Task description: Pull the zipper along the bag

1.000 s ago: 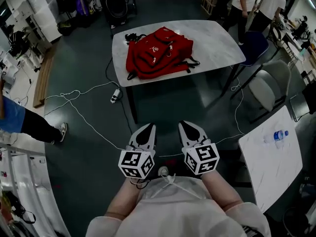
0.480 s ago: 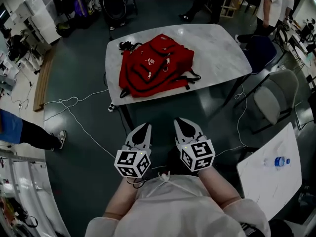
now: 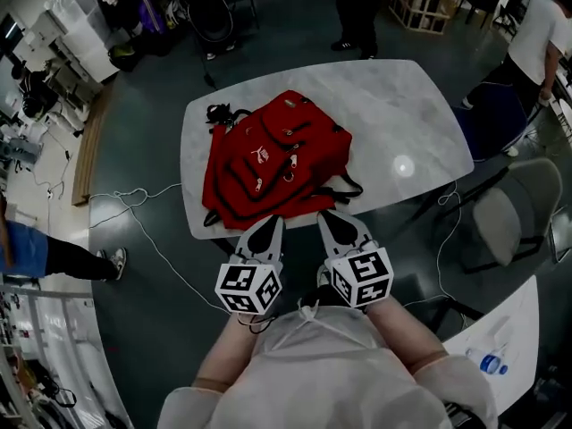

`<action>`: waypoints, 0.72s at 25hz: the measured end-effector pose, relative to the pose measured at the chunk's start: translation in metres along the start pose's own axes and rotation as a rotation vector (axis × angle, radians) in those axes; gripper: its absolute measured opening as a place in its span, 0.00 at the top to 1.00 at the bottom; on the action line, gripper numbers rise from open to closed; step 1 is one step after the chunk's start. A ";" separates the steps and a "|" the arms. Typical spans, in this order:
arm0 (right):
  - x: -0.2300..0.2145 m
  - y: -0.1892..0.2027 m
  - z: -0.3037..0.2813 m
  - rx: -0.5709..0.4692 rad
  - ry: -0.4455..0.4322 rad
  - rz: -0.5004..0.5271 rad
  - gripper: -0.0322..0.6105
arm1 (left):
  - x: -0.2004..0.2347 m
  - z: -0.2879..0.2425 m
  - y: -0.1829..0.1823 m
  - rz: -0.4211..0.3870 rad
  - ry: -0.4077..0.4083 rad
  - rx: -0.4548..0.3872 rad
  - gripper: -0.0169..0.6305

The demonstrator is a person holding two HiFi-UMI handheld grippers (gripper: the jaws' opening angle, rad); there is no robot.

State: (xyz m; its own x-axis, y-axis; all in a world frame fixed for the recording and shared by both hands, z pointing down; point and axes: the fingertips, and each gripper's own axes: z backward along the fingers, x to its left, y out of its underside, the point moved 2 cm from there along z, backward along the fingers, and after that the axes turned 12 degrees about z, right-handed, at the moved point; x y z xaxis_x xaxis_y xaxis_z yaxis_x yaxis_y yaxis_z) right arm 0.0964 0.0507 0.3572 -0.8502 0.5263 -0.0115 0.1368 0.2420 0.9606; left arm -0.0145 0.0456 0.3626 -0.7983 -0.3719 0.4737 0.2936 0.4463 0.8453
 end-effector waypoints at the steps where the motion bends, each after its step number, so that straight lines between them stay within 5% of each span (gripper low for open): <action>1: -0.014 -0.003 -0.008 0.003 -0.007 0.007 0.91 | -0.002 -0.018 -0.004 0.001 -0.001 -0.002 0.94; 18: -0.107 0.007 -0.098 0.095 -0.028 -0.043 0.91 | 0.052 -0.137 -0.012 -0.004 -0.097 0.113 0.94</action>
State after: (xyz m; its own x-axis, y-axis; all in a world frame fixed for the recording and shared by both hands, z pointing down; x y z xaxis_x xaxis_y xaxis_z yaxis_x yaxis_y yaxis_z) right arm 0.1384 -0.0841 0.3930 -0.8421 0.5359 -0.0612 0.1494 0.3406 0.9283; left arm 0.0124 -0.0902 0.4113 -0.8481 -0.2955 0.4398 0.2340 0.5357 0.8113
